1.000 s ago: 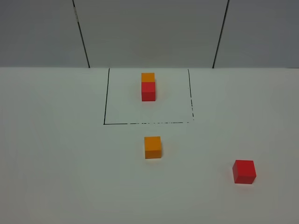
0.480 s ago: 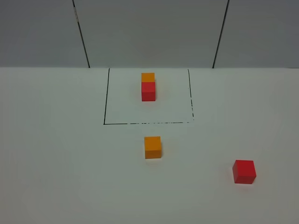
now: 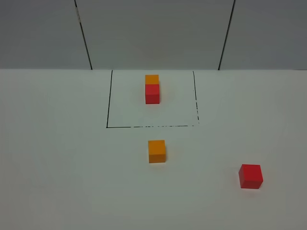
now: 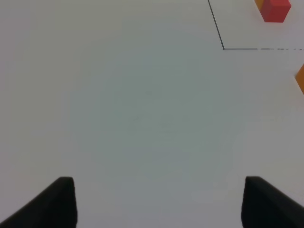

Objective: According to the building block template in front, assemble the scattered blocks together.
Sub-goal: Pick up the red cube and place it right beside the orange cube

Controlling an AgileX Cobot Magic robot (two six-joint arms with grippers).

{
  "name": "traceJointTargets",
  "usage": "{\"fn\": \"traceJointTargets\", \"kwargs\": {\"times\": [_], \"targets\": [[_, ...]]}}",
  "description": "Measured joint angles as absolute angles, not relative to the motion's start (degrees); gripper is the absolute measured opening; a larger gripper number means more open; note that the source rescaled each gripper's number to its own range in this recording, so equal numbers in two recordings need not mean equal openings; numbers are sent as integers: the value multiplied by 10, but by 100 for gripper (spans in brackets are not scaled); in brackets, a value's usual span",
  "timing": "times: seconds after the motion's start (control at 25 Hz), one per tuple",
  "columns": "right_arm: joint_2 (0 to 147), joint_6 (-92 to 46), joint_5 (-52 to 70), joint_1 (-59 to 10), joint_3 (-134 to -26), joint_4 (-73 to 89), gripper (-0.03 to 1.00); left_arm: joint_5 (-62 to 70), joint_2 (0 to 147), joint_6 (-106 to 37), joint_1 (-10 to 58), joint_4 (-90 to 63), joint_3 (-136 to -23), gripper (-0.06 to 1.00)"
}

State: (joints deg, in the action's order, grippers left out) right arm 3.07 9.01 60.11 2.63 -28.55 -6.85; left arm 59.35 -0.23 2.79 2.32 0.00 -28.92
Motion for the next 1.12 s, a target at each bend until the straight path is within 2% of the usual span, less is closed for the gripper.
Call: {"fn": "traceJointTargets", "kwargs": {"times": [0.88, 1.0, 1.12], "targets": [[31, 89, 601, 26, -285, -68, 73, 593, -2, 28, 23, 0, -289, 57], [40, 70, 601, 26, -288, -56, 79, 593, -2, 28, 23, 0, -289, 57], [95, 26, 597, 26, -305, -19, 95, 593, -2, 28, 23, 0, -289, 57]]}}
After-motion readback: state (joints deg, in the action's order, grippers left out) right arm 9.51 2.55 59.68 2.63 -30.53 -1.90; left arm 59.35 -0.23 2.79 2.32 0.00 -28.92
